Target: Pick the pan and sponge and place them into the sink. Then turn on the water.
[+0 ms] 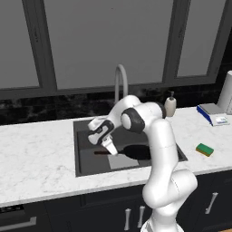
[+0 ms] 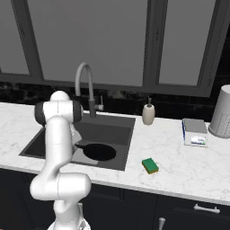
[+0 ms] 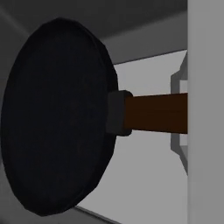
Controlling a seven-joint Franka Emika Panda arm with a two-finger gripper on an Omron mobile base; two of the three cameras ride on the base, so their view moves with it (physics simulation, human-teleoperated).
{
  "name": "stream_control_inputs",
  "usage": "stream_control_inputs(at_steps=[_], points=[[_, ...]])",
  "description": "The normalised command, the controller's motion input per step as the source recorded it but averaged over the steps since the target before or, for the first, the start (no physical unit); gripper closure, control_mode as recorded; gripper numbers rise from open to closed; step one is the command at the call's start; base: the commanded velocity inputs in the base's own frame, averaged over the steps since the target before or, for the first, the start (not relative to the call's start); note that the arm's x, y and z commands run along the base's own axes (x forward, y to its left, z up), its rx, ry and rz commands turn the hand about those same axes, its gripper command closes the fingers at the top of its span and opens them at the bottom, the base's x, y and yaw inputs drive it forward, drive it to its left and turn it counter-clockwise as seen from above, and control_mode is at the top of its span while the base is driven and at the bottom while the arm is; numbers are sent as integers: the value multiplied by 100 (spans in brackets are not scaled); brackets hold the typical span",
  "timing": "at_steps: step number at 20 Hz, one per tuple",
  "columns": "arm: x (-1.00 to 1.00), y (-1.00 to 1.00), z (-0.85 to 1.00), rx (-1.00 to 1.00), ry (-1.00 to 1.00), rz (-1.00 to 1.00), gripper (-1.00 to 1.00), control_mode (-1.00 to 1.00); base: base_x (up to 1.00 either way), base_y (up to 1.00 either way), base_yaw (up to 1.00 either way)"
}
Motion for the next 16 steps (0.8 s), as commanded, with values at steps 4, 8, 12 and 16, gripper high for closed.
stream_control_inputs(at_steps=[4,8,12,16], points=[[0,-6,-46,4,-2,-6,100,-100,0,0,0],[0,0,-45,5,-7,-5,100,-100,0,0,0],[0,0,-42,4,-8,-4,100,-100,0,0,0],[0,0,-41,3,-6,-3,100,-100,0,0,0]])
